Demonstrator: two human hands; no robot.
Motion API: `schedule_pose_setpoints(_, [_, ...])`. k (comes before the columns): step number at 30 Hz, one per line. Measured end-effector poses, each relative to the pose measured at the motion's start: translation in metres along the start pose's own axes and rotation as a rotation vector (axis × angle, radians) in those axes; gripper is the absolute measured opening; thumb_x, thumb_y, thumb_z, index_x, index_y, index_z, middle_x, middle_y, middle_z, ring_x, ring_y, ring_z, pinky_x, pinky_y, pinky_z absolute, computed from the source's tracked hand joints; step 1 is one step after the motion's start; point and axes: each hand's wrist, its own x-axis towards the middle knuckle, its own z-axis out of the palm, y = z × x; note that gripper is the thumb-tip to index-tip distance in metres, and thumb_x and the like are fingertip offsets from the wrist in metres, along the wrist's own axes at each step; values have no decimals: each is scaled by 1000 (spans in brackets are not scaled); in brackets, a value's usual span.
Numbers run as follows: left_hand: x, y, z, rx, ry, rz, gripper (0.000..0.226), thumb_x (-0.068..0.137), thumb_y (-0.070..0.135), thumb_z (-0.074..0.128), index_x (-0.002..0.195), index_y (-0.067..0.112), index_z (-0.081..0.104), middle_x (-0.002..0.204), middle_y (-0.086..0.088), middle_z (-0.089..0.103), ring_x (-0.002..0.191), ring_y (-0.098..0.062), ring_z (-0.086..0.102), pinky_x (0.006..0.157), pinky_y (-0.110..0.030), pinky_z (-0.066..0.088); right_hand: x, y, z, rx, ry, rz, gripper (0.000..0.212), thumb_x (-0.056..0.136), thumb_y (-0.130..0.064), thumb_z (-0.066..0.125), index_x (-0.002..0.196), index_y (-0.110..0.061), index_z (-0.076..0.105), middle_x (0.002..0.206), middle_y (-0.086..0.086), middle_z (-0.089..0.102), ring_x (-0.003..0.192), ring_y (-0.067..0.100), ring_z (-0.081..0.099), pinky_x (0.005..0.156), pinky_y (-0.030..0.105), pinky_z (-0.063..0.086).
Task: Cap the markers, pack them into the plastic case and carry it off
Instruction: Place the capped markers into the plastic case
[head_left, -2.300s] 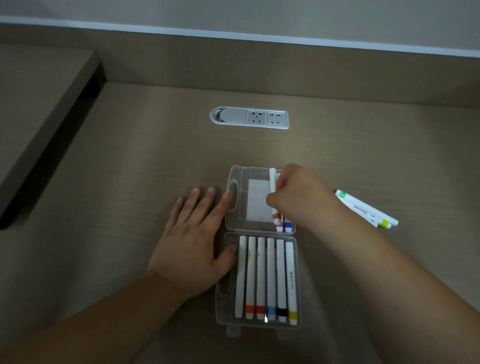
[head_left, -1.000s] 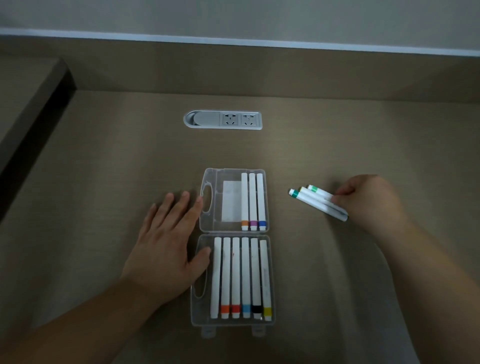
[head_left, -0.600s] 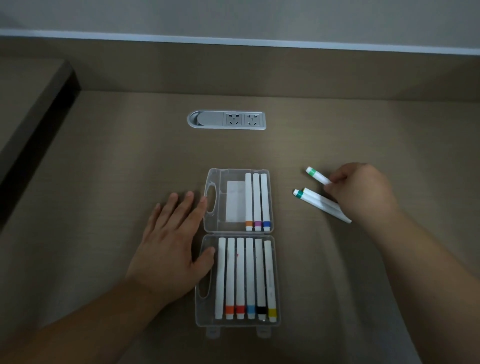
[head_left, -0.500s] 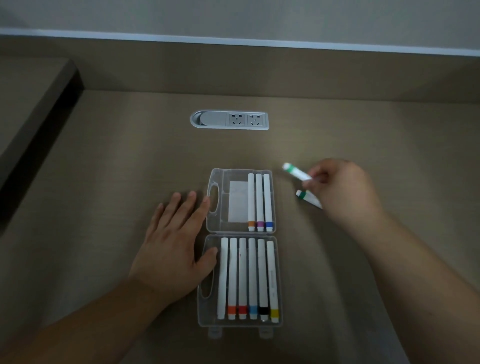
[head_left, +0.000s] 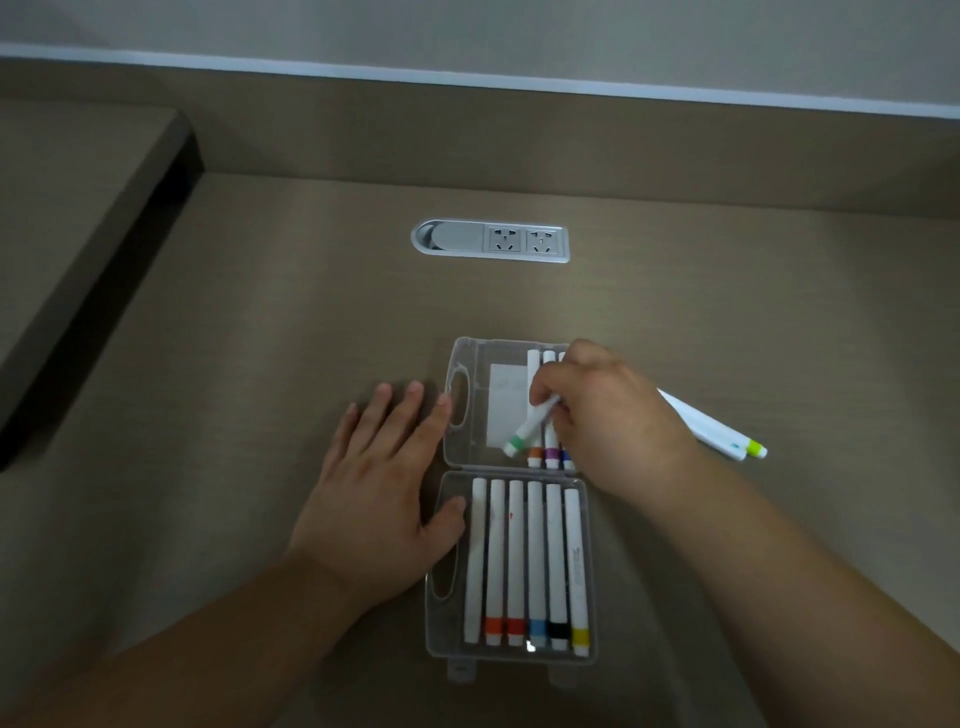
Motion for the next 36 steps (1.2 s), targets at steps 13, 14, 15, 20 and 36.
schedule_pose_setpoints(13, [0,1,0,-7,5,2,91,83,71,30,158,36,-9,167,5,-9,152,-14,-21,124,-44,-6,9,-7,6,194,-32,14,31,88,-5,56,102,-24,76,95,-8,53,88,13,56,80,28,50])
schedule_pose_setpoints(14, [0,1,0,-4,4,2,91,83,71,29,157,36,-9,167,5,-9,152,-14,-21,124,-44,-7,9,-7,6,217,-36,29,29,90,-8,56,104,-24,76,96,-8,55,88,11,56,81,27,50])
schedule_pose_setpoints(15, [0,1,0,-2,3,0,91,83,71,29,157,37,-10,167,6,-10,151,-14,-22,124,-43,-8,9,-8,6,246,-36,42,28,91,-10,56,106,-23,76,97,-8,57,87,10,56,81,26,50])
schedule_pose_setpoints(20, [0,1,0,2,0,-2,91,83,71,27,157,37,-11,167,6,-11,151,-13,-23,124,-43,-9,11,-11,8,234,-66,90,24,92,-25,63,114,-30,72,98,-12,57,89,6,56,85,25,50])
schedule_pose_setpoints(36, [0,1,2,10,14,2,90,84,71,30,159,34,-5,168,4,-4,153,-16,-15,125,-44,-4,18,-19,15,107,7,229,31,83,-37,73,111,-36,60,101,-8,61,93,14,59,87,36,50])
